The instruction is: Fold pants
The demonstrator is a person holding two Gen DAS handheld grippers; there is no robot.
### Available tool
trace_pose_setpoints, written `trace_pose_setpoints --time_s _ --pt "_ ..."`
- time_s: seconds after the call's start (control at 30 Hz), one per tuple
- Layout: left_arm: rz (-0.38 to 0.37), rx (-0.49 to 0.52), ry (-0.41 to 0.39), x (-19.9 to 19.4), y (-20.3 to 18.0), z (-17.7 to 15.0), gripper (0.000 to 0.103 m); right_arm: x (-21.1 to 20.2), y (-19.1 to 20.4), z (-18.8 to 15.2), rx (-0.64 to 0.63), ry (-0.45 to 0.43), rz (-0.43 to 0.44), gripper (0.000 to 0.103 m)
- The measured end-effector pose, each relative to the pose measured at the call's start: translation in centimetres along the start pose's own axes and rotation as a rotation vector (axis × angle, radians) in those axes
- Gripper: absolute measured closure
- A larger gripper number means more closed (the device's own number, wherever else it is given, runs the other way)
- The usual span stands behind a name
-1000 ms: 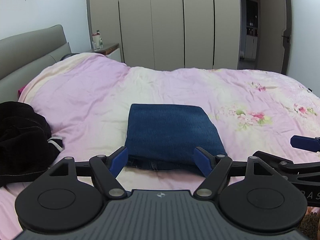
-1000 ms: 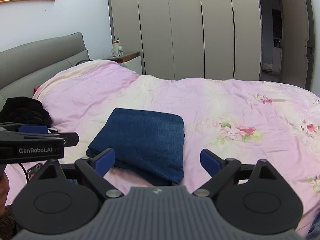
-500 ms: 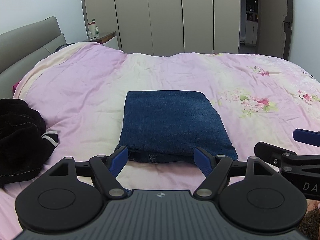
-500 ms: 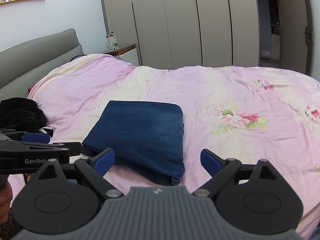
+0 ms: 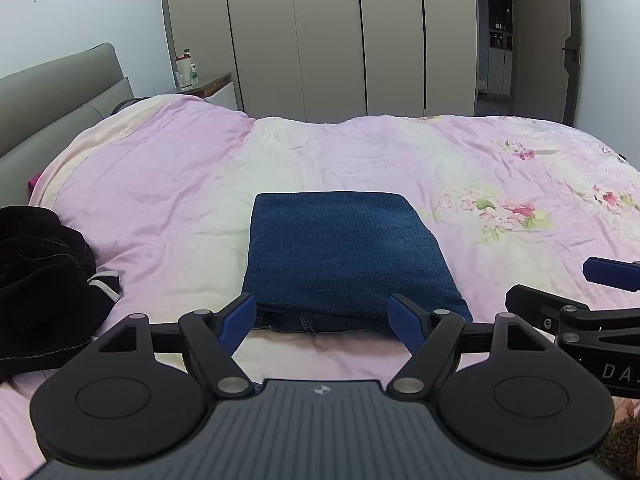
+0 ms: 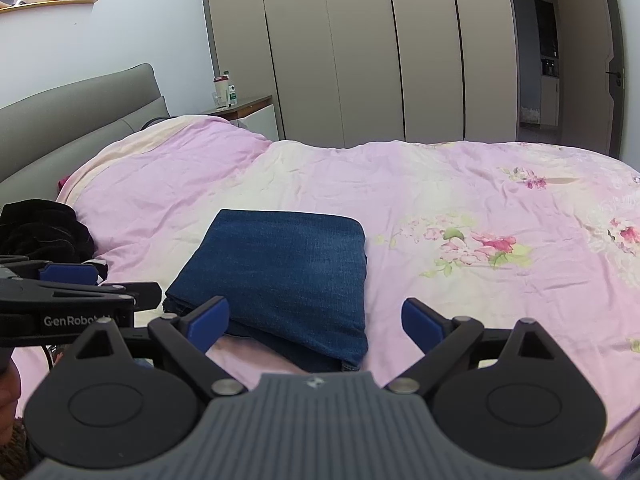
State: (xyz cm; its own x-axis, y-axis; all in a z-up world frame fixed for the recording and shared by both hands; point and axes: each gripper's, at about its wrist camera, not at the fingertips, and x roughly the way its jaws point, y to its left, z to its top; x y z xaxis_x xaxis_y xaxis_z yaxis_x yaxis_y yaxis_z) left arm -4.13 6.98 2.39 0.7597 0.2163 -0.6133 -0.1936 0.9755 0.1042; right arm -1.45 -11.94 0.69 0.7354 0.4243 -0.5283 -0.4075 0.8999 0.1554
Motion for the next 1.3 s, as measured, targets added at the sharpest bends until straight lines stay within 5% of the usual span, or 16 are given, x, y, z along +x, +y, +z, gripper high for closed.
trace_pose_setpoints --time_s 1.3 --pt "0.005 0.013 -0.006 -0.52 -0.06 0.36 0.015 0.16 -0.11 0.14 0.008 0.049 0.001 0.013"
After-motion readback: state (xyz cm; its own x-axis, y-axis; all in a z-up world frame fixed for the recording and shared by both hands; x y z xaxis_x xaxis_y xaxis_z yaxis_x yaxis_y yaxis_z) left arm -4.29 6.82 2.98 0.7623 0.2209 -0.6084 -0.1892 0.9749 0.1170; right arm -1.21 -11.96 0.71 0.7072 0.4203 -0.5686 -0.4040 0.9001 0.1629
